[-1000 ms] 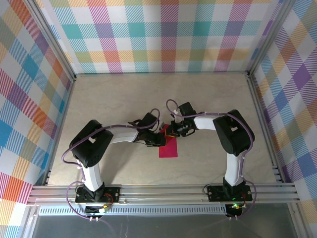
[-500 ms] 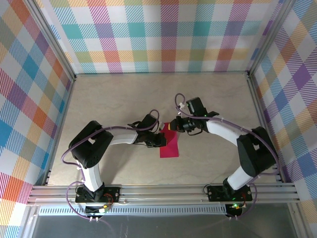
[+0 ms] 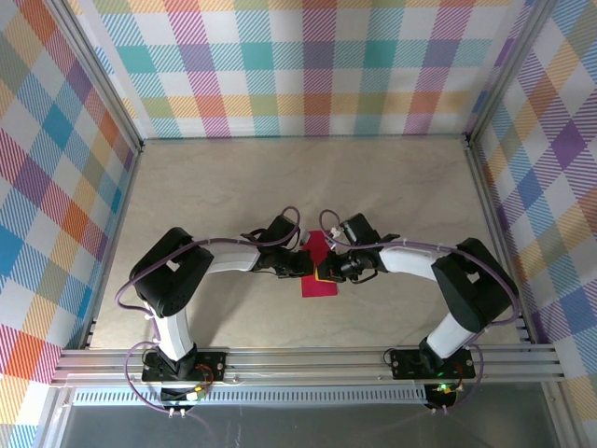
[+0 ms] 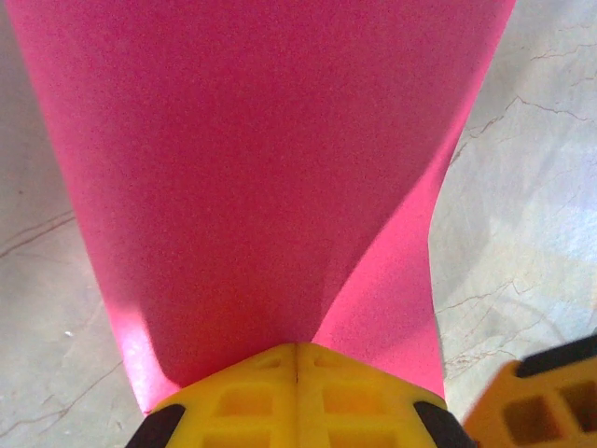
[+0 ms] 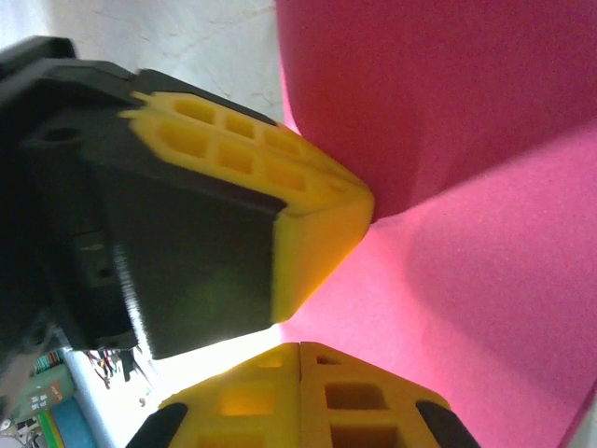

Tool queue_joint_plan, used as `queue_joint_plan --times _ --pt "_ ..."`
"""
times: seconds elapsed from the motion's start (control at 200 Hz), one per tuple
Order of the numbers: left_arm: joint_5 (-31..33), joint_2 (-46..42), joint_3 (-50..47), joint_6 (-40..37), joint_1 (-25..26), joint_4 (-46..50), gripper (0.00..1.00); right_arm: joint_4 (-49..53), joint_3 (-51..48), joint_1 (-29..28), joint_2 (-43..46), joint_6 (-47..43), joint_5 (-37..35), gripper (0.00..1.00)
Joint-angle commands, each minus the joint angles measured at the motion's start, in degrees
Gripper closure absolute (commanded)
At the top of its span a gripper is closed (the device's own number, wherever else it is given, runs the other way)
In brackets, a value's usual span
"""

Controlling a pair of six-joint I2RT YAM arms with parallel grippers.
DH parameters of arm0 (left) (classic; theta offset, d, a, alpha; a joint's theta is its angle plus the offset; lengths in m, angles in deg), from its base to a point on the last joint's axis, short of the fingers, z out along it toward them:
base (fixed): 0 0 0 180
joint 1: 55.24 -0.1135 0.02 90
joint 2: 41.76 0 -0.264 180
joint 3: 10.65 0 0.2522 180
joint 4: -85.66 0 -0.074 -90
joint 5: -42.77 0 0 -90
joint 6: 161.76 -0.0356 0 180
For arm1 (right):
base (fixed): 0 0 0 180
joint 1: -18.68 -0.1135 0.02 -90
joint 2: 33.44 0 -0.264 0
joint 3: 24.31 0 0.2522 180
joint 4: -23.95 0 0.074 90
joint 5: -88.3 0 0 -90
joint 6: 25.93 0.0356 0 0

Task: Fold a paper plane with a square sheet of paper (fold left side to right side)

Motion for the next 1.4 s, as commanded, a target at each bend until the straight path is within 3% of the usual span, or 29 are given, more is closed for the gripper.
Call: queue_joint_plan --times 0.0,0.76,1.395 --pt "1.55 0.08 -0.76 0.40 0.52 3.62 1.00 -1.64 0.71 -0.30 -1.43 0.84 -0.22 1.00" --pt "-6.03 -1.39 2.13 1.95 -1.89 -3.65 1.00 1.94 -2.42 -0.35 -6.26 -1.57 -6.87 1.00" --pt "-3.38 2.95 1.52 0.01 -5.03 -3.61 1.00 5.61 -1.67 -0.31 -7.18 -4.05 -9.44 1.00"
